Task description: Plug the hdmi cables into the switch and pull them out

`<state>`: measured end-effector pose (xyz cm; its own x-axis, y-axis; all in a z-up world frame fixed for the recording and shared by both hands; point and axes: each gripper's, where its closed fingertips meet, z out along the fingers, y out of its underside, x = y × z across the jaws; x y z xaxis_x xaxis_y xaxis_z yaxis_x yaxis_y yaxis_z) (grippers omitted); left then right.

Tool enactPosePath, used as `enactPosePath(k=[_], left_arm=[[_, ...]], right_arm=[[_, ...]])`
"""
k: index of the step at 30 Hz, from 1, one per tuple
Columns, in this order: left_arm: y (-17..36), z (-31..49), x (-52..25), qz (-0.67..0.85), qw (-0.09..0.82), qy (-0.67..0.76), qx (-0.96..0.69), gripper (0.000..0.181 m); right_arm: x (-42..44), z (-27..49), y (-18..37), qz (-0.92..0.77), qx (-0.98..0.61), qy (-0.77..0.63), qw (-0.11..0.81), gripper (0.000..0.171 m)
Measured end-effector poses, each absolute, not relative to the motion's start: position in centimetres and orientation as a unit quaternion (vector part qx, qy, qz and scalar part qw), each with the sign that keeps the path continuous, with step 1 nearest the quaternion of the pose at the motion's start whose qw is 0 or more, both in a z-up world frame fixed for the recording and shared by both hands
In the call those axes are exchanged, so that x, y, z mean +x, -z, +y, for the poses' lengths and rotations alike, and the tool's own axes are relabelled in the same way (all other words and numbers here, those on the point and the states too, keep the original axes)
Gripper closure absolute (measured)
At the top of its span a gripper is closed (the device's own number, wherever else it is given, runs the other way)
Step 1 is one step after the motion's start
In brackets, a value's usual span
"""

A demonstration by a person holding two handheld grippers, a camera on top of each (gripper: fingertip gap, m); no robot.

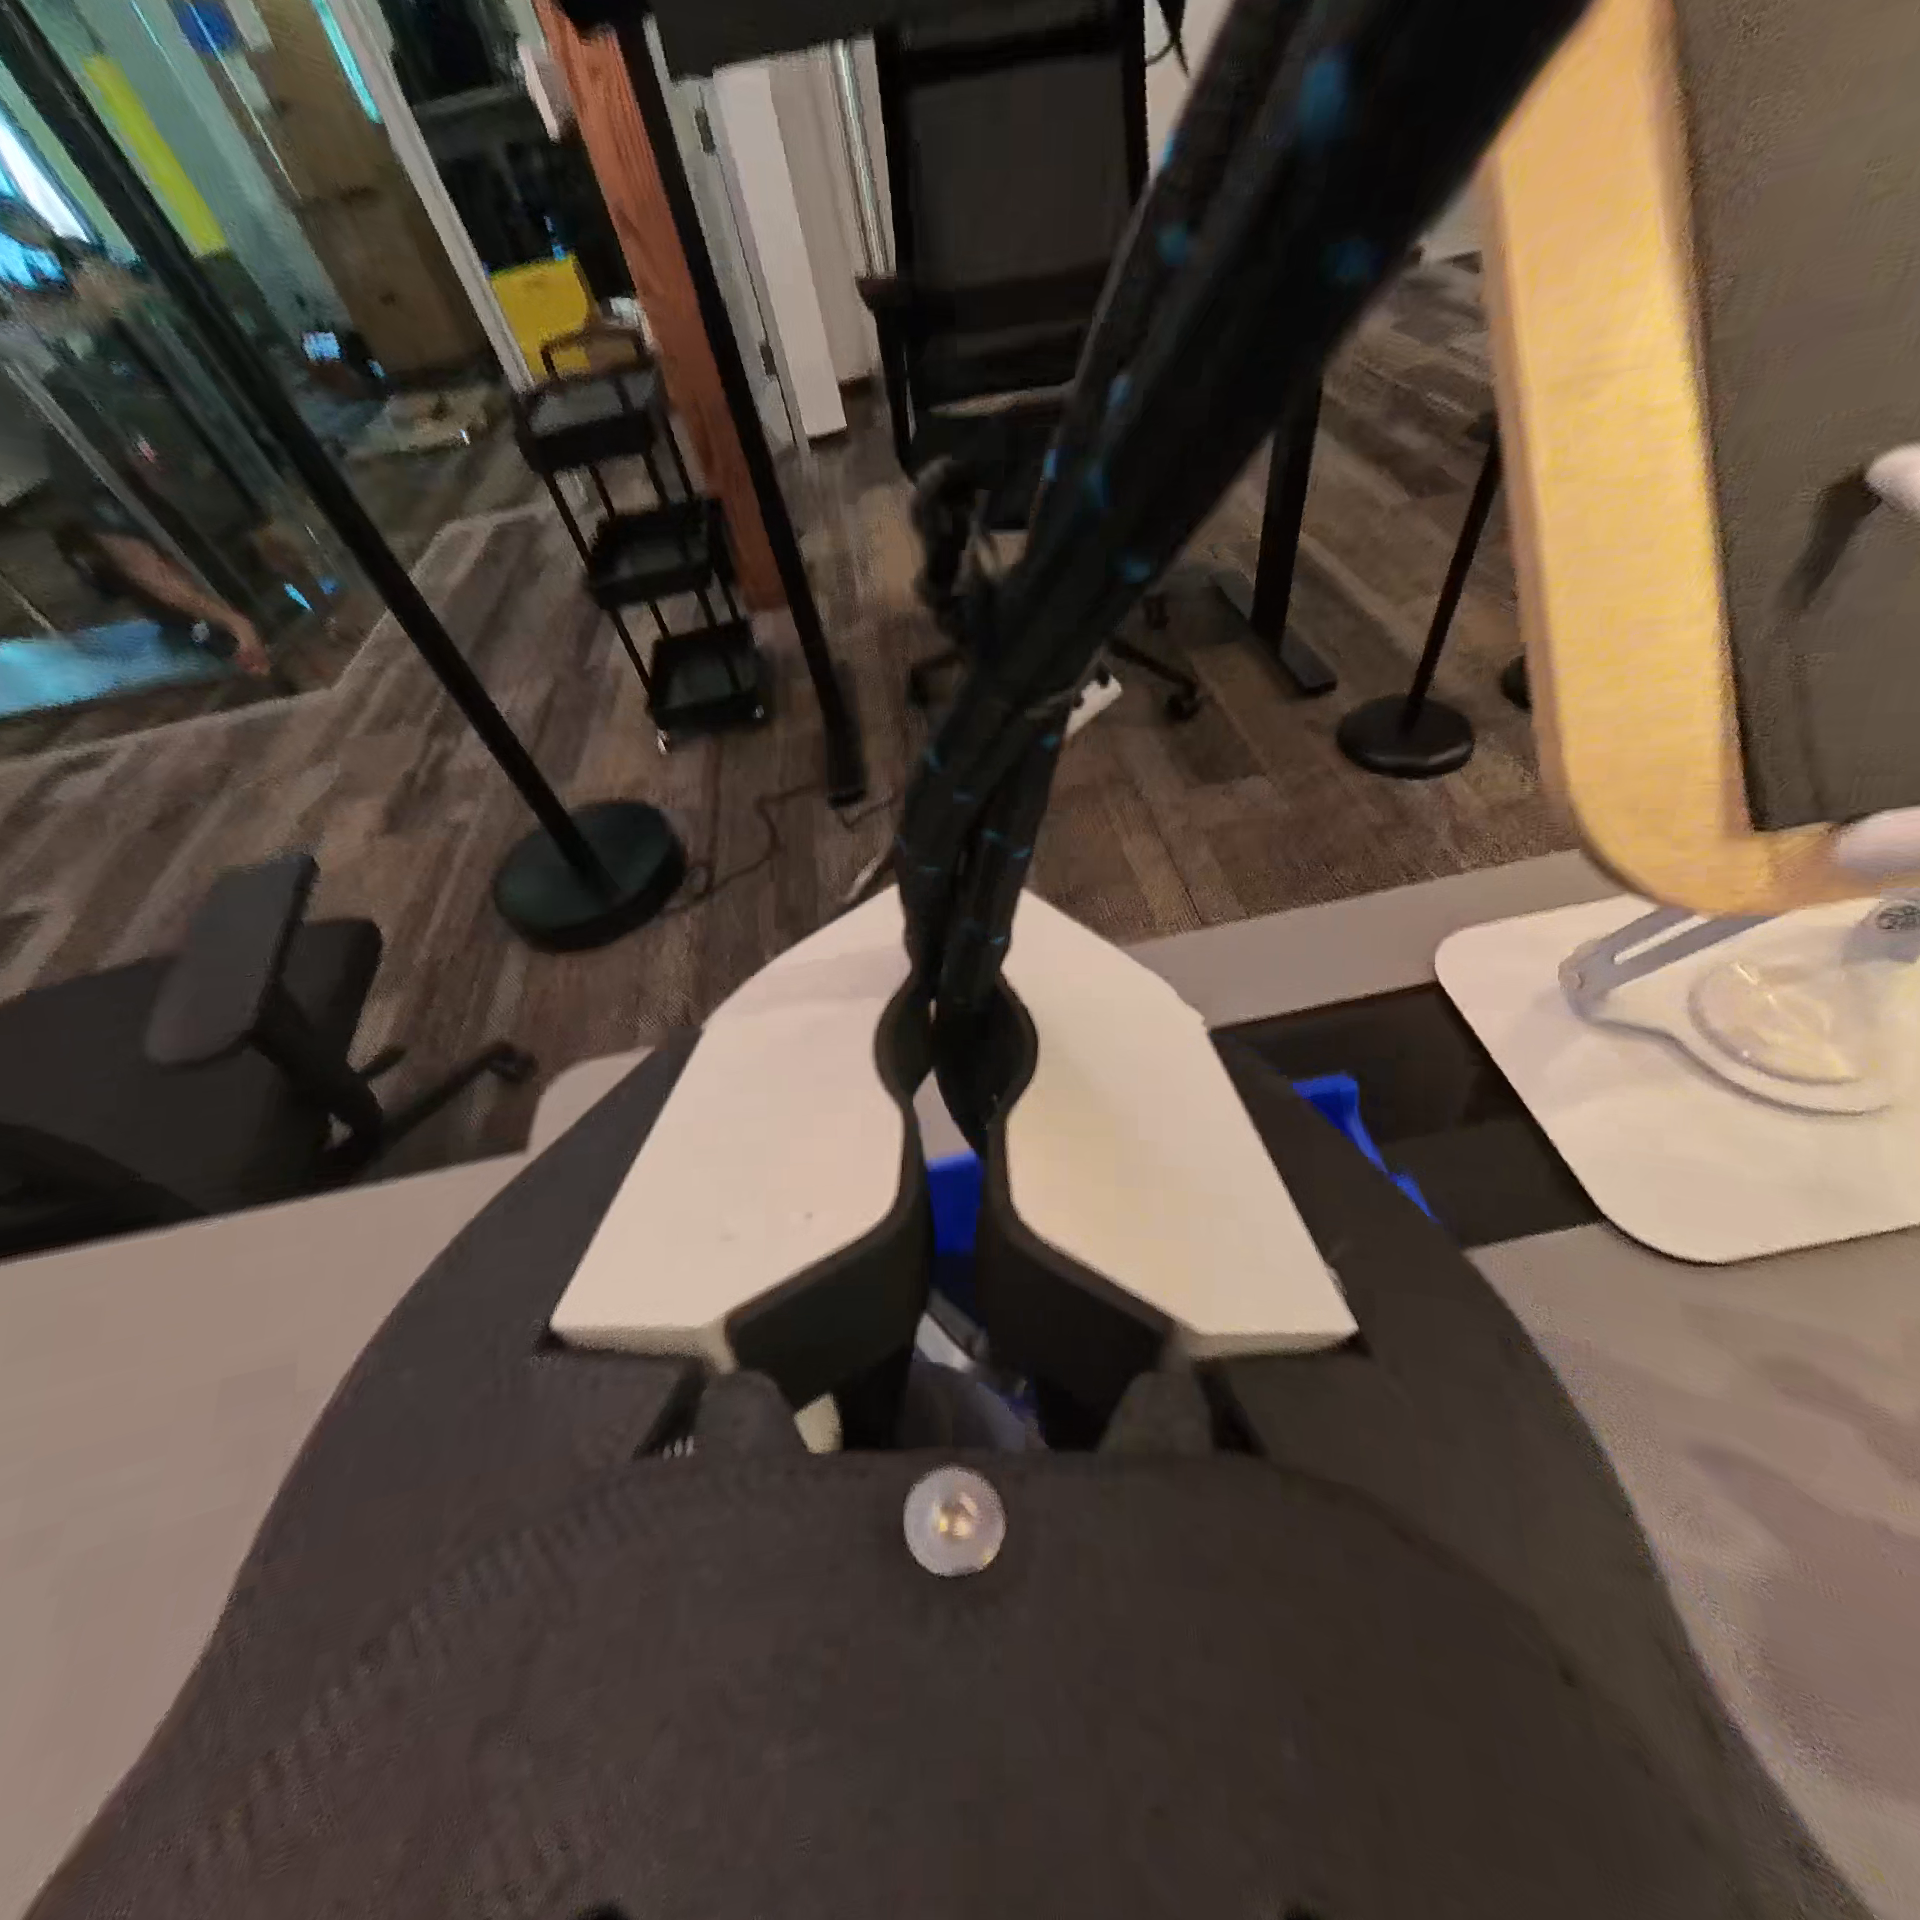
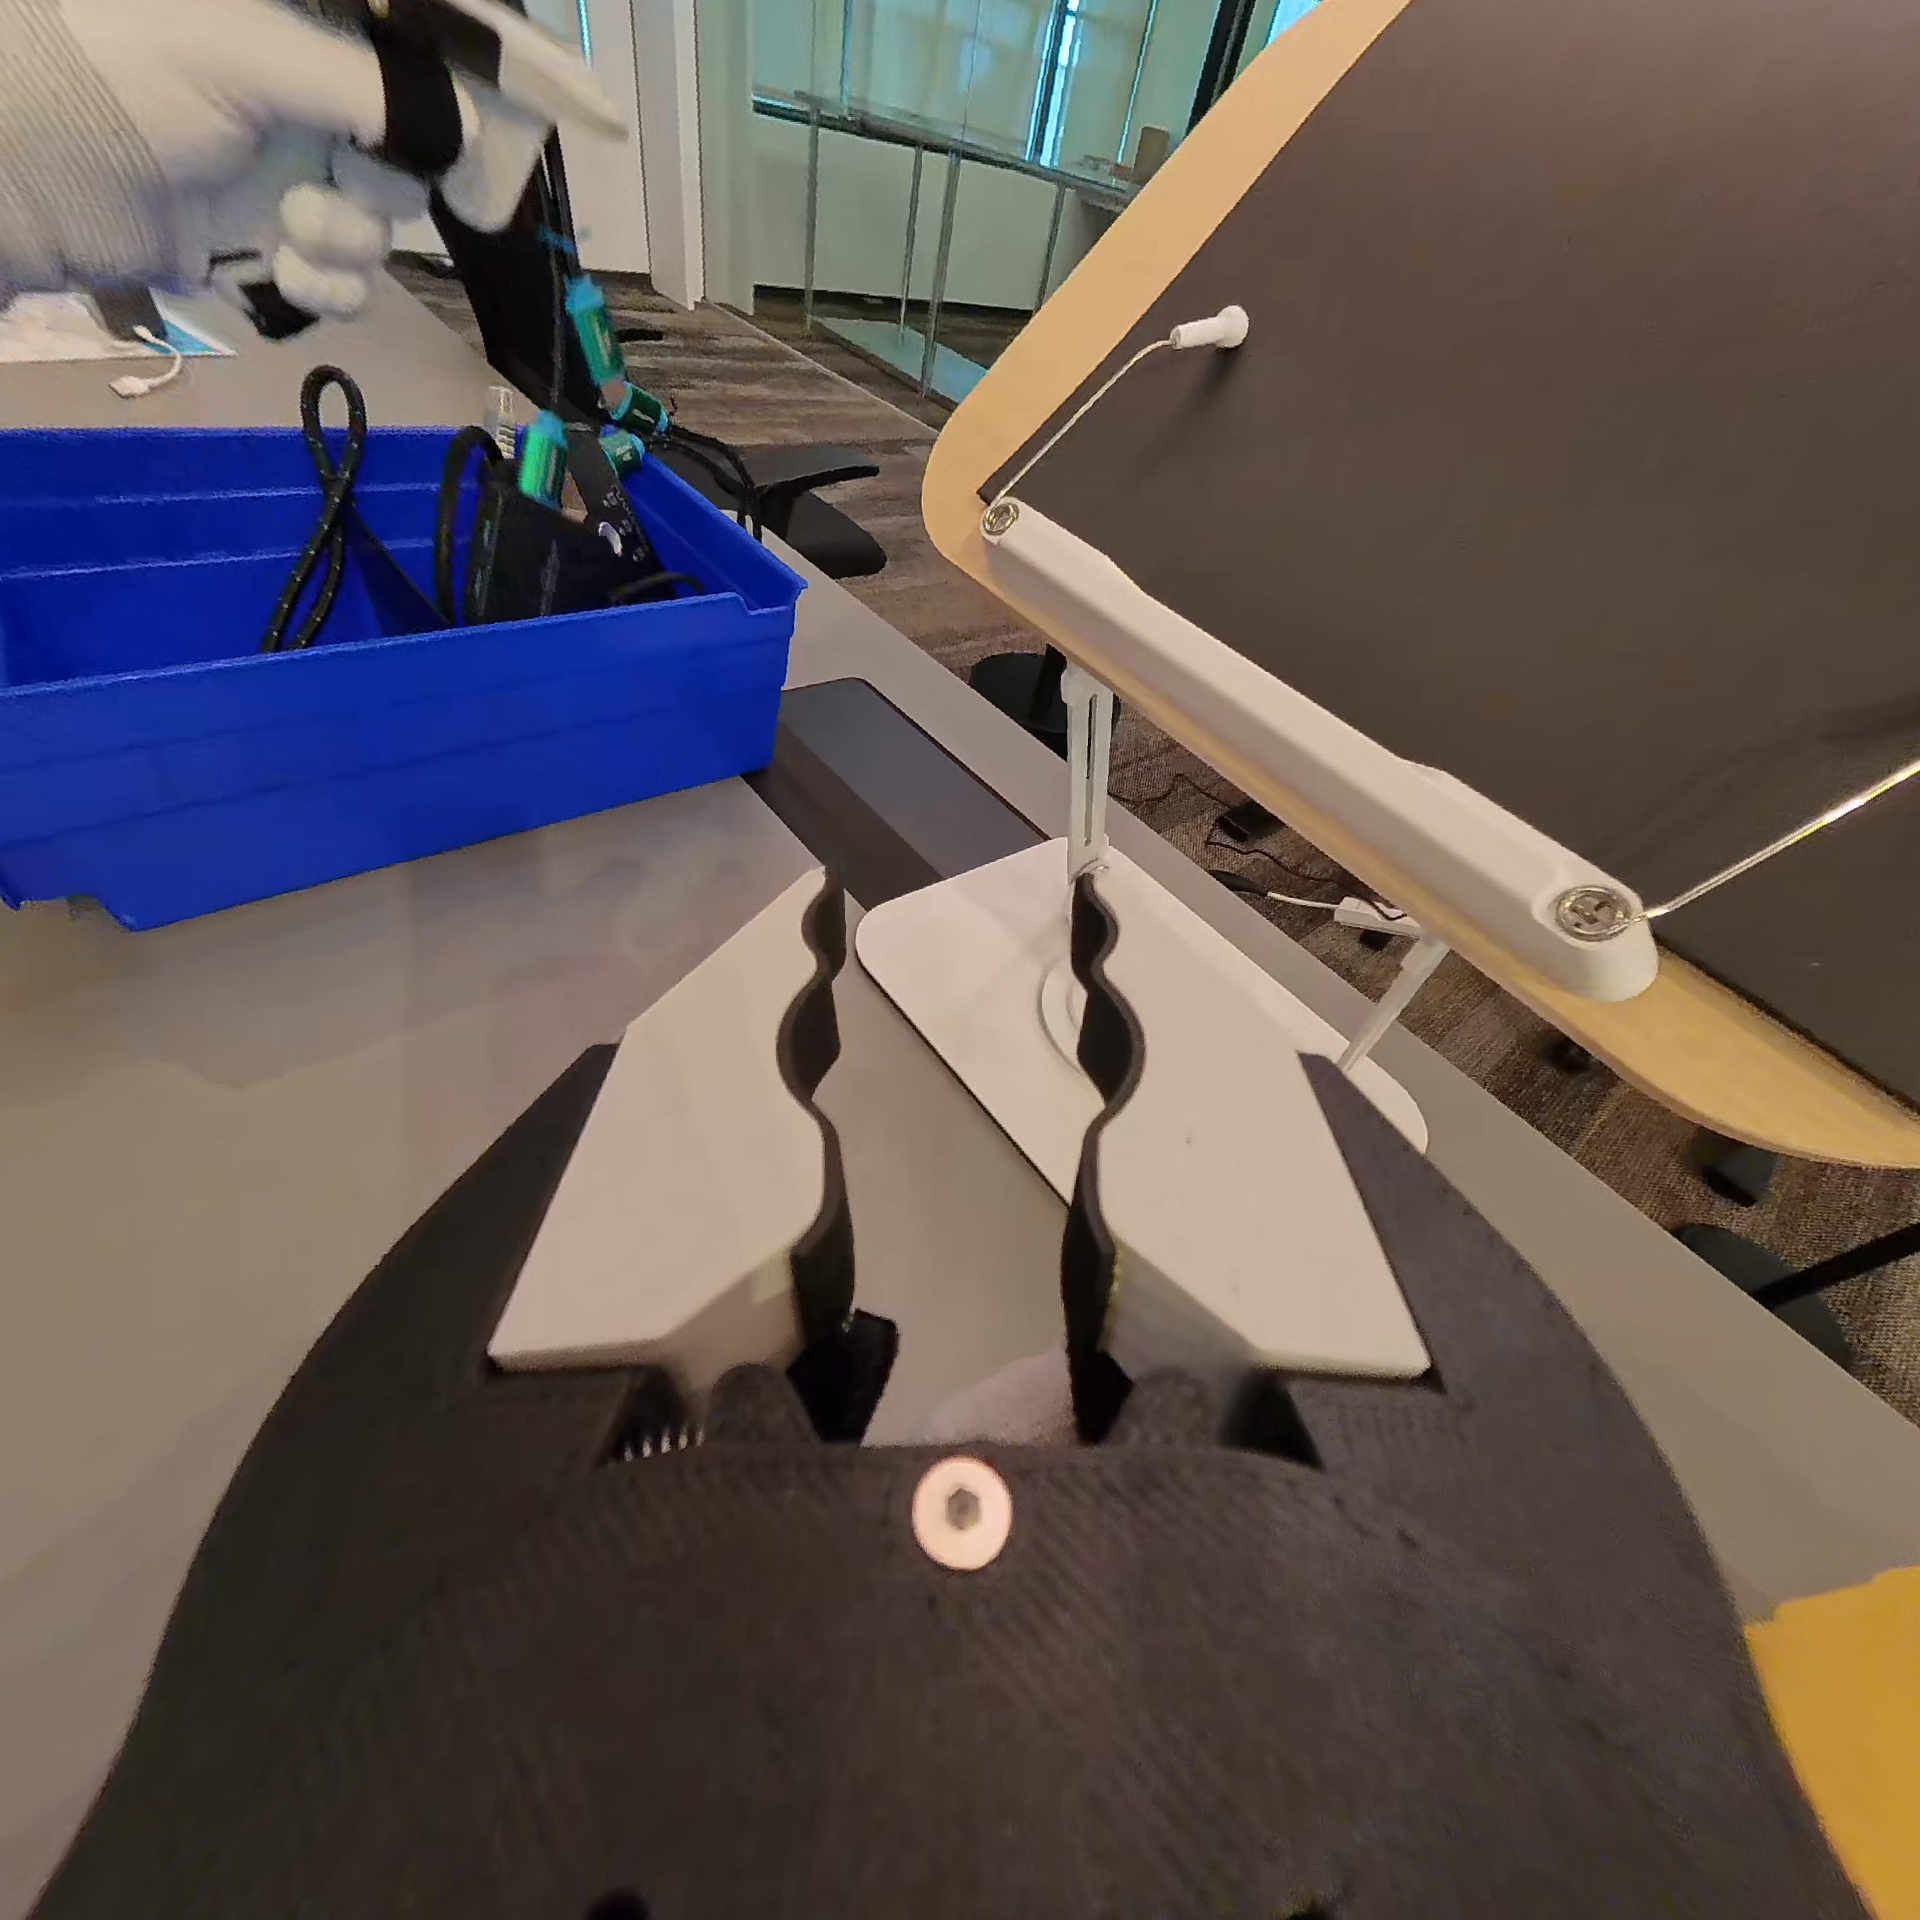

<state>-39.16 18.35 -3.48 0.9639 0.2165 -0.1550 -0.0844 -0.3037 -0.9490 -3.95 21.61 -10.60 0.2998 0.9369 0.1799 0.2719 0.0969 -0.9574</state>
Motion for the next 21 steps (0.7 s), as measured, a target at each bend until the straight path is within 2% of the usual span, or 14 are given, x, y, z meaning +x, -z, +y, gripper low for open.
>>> enactPosePath(k=[6, 11, 14, 17, 20, 21], left_arm=[[-3.8, 19.1, -35.5, 0.03, 0.636, -0.108, -0.764, 0.178], [-8.6, 17.3, -28.5, 0.144, 0.653, -0.023, -0.743, 0.178], [-9.3, 15.2, -22.3, 0.252, 0.625, 0.047, -0.738, 0.176], [-8.6, 12.5, -15.9, 0.363, 0.574, 0.121, -0.724, 0.177], [-8.0, 9.6, -10.4, 0.457, 0.527, 0.187, -0.692, 0.177], [-7.8, 8.5, -8.7, 0.491, 0.512, 0.206, -0.674, 0.177]], right_arm=[[-4.2, 21.2, 10.4, -0.512, -0.59, -0.311, 0.541, 0.129], [-4.9, 18.3, 7.9, -0.514, -0.543, -0.399, 0.53, 0.117], [-5.5, 15.2, 6.2, -0.533, -0.494, -0.459, 0.511, 0.106], [-6.1, 12.0, 4.6, -0.562, -0.439, -0.491, 0.5, 0.111], [-6.8, 9.0, 4.2, -0.592, -0.404, -0.519, 0.465, 0.096], [-7.1, 8.4, 4.4, -0.604, -0.399, -0.517, 0.457, 0.097]])
